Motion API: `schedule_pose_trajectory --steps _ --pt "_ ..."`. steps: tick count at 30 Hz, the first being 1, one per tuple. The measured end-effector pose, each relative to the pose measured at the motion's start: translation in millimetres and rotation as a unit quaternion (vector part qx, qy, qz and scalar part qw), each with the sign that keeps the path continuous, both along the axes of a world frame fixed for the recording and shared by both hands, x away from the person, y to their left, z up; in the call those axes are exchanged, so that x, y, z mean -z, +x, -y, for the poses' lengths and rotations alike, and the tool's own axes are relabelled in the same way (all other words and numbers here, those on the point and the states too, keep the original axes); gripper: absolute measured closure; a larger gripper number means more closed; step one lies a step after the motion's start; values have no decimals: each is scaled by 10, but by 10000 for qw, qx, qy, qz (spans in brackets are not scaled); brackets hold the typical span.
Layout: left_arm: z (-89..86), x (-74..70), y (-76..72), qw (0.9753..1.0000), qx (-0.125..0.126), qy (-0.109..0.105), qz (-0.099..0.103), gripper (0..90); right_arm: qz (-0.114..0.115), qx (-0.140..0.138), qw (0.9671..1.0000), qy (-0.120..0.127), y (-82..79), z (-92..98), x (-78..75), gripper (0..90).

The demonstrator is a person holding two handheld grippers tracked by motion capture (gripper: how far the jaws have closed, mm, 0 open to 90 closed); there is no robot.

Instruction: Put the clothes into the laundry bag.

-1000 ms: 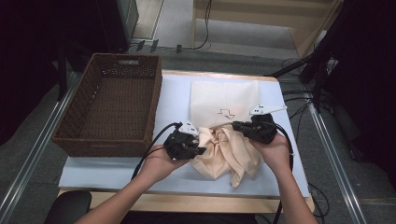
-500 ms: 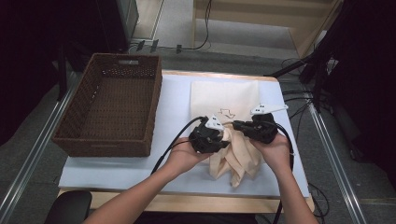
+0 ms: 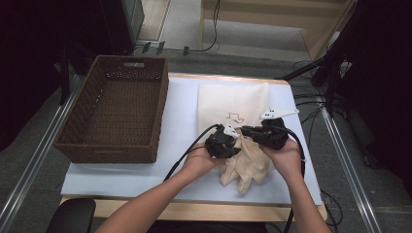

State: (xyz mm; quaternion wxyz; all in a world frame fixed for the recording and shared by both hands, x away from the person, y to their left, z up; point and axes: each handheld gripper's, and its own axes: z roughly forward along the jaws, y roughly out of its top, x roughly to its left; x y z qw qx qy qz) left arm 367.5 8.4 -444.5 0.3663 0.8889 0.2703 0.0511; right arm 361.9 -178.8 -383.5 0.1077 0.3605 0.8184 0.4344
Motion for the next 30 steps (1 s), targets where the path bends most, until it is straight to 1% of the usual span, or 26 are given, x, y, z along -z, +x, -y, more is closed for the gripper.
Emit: schedule_pose_trajectory --steps 1,2,4,6,8,10,13,15,17,20,23,27,28,30 --pt "-12 10 26 10000 -51 6 -10 819 -11 -15 10000 4 -3 -8 2 874" --pt "-15 16 45 9999 -139 -36 -24 819 -7 -37 10000 -8 -1 -12 4 875" --pt "-20 6 72 9998 -216 29 25 820 -18 -37 10000 -16 -1 -19 8 875" --pt "-7 -3 92 9994 -317 47 92 819 -25 -42 10000 -13 -2 -21 9 876" --pt "1 -15 129 9991 -407 62 90 819 -28 -43 10000 -10 -2 -22 8 877" --pt "8 -27 166 9986 -509 54 101 819 -28 -42 10000 -6 -1 -21 10 877" --pt "20 -44 212 9980 -624 -8 47 817 -49 -43 10000 -9 0 -23 16 878" --pt "22 -51 233 9978 -659 -9 86 817 -44 -39 10000 -14 4 -23 20 878" --pt "30 -53 248 9973 -731 -57 99 816 -69 -42 10000 -24 8 -22 27 878" --pt "43 -42 280 9974 -723 -42 53 815 -105 -24 9999 -24 13 -17 37 879" --pt "57 -12 302 9974 -715 -16 78 814 -104 -31 9999 -36 26 -16 55 879" --pt "67 35 332 9975 -696 23 90 811 -161 -29 9998 -62 37 -21 78 879" --pt "67 40 340 9976 -685 48 82 811 -168 -15 9998 -62 39 -27 83 879" --pt "73 49 359 9974 -722 24 54 810 -181 -29 9998 -71 46 -31 90 879"
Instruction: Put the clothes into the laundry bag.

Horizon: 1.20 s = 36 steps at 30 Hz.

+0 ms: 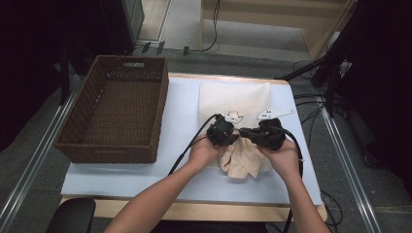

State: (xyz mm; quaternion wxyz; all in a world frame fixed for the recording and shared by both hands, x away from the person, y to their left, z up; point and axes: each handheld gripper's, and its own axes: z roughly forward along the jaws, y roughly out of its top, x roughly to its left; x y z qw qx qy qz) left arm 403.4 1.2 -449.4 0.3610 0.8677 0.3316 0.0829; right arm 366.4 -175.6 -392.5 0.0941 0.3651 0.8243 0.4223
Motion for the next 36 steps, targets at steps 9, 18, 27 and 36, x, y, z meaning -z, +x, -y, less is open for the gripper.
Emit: schedule_pose_trajectory --steps 9,18,27,36 --pt "-8 4 6 9994 146 69 -320 794 -19 -16 10000 -1 11 -4 15 879" --pt "21 77 -30 9991 192 239 -283 811 -39 -2 10000 10 12 3 15 879" --pt "75 115 26 9992 -334 192 68 801 -68 -3 10000 -20 28 -5 46 879" --pt "-36 -71 -36 9999 51 -60 -138 706 -59 -9 10000 -11 34 -2 47 879"
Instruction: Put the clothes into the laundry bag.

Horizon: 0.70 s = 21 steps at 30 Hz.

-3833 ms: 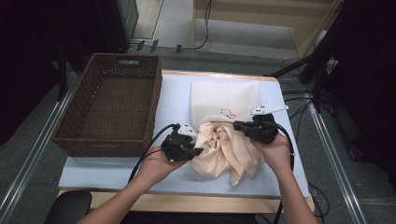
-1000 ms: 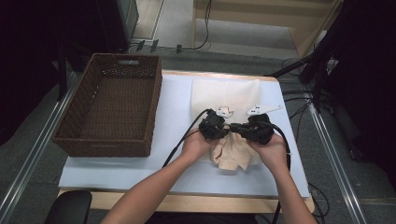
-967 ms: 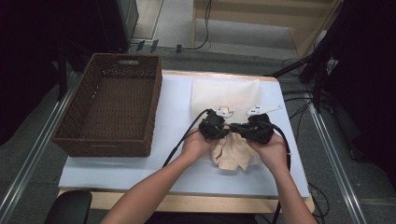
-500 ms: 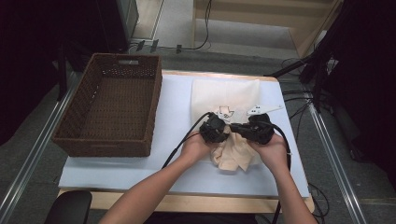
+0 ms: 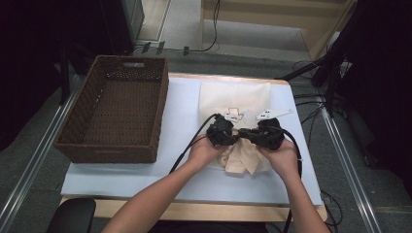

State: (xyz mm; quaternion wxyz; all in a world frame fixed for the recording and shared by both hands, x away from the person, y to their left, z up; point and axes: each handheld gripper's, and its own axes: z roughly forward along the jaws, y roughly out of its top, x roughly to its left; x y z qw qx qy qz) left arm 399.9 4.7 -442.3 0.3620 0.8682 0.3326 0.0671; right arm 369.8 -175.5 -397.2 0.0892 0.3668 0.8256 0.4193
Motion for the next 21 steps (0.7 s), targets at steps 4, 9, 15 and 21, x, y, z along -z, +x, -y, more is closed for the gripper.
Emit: schedule_pose_trajectory --steps 4,9,15,21 --pt "-37 -110 -82 9999 147 -14 -68 608 -10 44 10000 42 1 15 -5 879" --pt "-115 -217 -165 9994 241 -137 -186 517 3 71 10000 55 0 31 -10 878" --pt "-226 -384 -308 9988 416 -225 -133 457 5 77 10000 44 5 35 -6 878" --pt "-364 -475 -464 9980 526 -328 -127 437 33 62 10000 21 5 32 -4 877"
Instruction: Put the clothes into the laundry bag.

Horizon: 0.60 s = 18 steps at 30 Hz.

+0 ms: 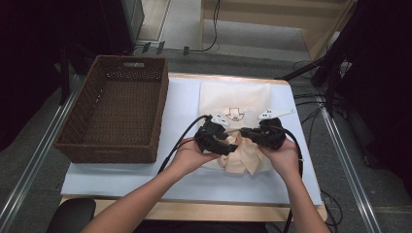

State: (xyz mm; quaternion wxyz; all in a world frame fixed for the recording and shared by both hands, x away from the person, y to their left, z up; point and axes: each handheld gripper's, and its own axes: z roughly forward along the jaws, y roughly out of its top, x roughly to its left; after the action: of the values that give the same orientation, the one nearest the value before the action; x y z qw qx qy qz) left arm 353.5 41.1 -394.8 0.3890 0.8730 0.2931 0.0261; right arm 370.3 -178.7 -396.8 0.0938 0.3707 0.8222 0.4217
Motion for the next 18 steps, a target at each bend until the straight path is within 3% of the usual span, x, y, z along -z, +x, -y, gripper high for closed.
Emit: schedule_pose_trajectory --steps 6,11,18 --pt "-146 11 -146 10000 25 -84 -35 424 5 -4 10000 -8 -1 -2 0 877" --pt "-209 28 -225 9999 83 -28 -80 410 -9 12 10000 -22 -6 -7 0 876" --pt "-251 182 -321 9998 190 -15 -115 360 14 11 10000 -34 -7 -9 -2 876"
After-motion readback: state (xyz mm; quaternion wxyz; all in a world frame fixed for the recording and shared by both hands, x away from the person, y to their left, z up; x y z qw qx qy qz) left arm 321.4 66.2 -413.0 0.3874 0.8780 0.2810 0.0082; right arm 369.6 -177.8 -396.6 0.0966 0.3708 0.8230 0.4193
